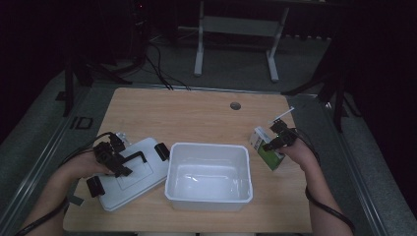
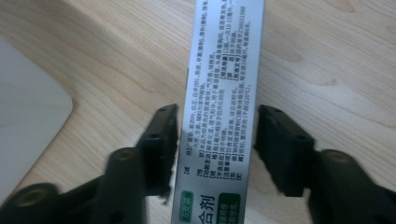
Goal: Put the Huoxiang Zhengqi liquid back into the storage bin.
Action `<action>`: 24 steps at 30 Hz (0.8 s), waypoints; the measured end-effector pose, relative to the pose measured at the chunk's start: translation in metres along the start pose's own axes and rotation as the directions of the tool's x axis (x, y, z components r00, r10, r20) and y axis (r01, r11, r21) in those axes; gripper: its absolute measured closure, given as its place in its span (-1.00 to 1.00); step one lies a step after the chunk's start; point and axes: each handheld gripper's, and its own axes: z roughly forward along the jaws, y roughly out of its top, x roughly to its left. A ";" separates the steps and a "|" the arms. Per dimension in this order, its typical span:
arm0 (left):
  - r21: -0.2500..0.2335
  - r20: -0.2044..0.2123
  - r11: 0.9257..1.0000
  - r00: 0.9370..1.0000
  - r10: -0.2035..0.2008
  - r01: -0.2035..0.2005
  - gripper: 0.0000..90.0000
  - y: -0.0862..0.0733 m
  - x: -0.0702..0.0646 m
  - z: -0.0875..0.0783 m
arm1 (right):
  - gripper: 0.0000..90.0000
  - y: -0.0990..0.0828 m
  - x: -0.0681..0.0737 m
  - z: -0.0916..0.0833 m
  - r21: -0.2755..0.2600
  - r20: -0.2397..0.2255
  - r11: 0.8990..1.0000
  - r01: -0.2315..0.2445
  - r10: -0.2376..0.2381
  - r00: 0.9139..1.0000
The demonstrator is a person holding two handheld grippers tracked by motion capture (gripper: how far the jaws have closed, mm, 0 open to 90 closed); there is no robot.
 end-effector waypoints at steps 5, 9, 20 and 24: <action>-0.002 0.000 1.000 1.000 -0.002 0.002 -0.33 0.000 0.000 -0.001 | 0.29 0.003 0.002 0.000 0.020 0.003 1.000 0.021 -0.022 1.000; -0.008 -0.005 1.000 1.000 0.001 -0.001 -0.33 0.002 -0.001 -0.002 | 0.31 0.005 0.003 0.001 0.034 0.010 0.999 0.020 -0.020 1.000; -0.005 0.001 1.000 1.000 0.007 -0.007 -0.33 0.003 -0.003 0.000 | 0.41 0.003 0.006 -0.005 0.043 0.026 0.995 0.092 -0.093 0.995; -0.003 0.001 1.000 1.000 0.003 -0.003 -0.33 0.003 -0.003 -0.001 | 0.41 0.001 0.009 -0.013 0.046 0.023 0.991 0.122 -0.124 0.992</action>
